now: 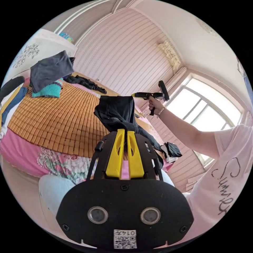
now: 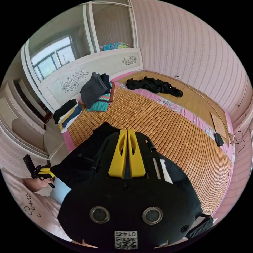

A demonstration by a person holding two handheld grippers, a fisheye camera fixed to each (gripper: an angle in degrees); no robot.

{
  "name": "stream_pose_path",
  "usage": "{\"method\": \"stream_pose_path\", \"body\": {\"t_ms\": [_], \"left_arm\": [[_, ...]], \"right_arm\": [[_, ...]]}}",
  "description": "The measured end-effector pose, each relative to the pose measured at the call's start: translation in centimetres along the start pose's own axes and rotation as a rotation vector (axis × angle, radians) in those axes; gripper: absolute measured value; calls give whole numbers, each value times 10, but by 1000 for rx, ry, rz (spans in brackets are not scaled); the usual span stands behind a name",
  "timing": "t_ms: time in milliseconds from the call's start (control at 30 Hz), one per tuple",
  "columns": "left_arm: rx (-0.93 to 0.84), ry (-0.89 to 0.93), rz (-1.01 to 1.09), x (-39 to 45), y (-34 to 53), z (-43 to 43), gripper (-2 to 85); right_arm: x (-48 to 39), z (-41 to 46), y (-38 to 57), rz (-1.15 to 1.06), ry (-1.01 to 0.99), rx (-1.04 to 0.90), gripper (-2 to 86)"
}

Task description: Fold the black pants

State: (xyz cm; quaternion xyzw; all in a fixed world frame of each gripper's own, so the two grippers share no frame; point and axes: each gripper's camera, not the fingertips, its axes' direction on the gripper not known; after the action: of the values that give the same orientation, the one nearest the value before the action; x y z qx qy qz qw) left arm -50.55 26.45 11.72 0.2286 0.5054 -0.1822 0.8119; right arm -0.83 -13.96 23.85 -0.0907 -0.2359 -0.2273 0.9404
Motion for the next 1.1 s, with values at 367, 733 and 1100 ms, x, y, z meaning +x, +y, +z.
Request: {"method": "stream_pose_path", "body": {"t_ms": [367,733,1100], "left_arm": [[-38,-142,-84,-99,-15,-27,-10],[-67,-148,-155,-131,-10,-17,-10],[13,-278,-135,-209,-56,-6,-10]], "right_arm": [[-34,92,-77,-111,-192,-125,-5],[-183,290,-105,-428,81,-298,0],[-175,373,-198,-445,120,-310,-6]]}}
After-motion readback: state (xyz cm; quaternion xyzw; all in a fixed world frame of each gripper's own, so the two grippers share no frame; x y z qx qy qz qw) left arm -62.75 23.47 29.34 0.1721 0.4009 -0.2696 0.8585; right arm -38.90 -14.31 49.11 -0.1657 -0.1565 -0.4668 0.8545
